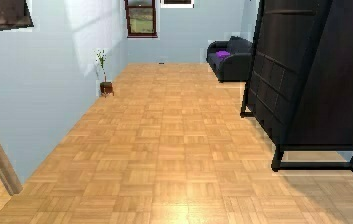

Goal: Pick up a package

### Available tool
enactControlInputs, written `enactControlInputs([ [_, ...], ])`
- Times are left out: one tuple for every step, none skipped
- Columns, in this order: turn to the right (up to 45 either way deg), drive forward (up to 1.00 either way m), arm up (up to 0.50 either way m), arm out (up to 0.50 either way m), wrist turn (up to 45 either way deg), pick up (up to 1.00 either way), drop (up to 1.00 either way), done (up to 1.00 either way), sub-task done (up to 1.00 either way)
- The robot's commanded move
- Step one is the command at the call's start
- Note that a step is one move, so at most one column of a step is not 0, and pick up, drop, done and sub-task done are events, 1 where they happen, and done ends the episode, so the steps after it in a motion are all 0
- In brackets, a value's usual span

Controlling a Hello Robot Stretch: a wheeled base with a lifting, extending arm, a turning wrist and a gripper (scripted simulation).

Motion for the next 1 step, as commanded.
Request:
enactControlInputs([
  [0.0,0.00,0.00,0.00,0.0,0.00,0.00,1.00,0.00],
])
